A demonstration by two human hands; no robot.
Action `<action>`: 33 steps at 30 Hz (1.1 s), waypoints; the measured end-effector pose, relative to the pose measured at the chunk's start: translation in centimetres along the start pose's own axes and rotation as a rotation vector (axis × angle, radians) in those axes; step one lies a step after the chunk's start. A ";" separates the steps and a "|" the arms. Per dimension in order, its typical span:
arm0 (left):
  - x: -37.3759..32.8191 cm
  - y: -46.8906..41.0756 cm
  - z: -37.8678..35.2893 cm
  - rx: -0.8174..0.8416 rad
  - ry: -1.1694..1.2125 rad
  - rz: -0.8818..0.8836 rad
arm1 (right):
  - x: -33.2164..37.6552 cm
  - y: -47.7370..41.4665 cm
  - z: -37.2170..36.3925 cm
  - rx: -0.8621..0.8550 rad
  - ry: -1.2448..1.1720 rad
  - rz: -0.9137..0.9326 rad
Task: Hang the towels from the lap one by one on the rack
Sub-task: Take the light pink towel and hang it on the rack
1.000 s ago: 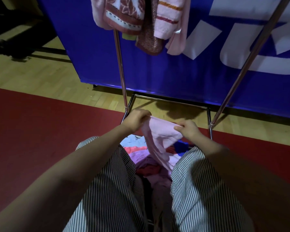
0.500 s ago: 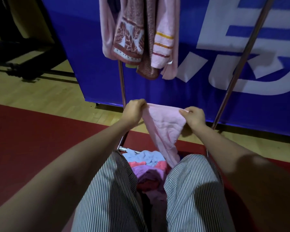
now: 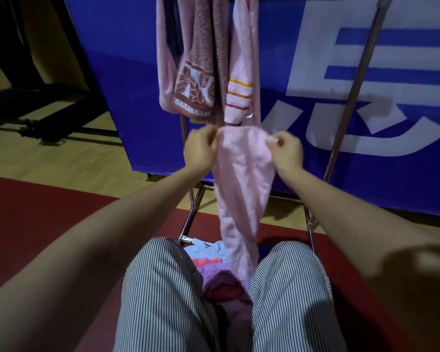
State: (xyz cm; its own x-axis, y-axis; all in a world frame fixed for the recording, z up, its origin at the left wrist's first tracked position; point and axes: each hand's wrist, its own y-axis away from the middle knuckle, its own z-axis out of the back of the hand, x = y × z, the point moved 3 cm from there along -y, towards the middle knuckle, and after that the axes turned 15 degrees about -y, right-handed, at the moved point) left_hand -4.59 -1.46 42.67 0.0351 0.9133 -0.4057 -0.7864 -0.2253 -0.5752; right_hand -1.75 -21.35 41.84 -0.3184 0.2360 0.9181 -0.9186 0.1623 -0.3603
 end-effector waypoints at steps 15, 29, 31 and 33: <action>-1.2 -7.2 5.6 0.016 -0.107 -0.297 | 6.2 -4.5 2.2 -0.002 0.059 0.072; -4.4 -2.4 0.9 0.322 -0.022 0.117 | 3.9 -0.5 -2.7 -0.020 0.126 -0.413; -5.1 -1.6 0.3 0.318 -0.019 0.132 | 3.4 -0.1 -3.7 -0.016 0.051 -0.459; -4.8 -1.3 0.0 0.309 -0.040 0.169 | 3.3 0.3 -3.7 -0.032 0.037 -0.465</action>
State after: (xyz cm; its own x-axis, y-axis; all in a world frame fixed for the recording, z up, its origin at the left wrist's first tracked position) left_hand -3.71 -5.52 45.32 -0.1310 0.8857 -0.4453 -0.9286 -0.2670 -0.2578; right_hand -2.18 -16.96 44.18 0.1346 0.1656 0.9770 -0.9541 0.2880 0.0826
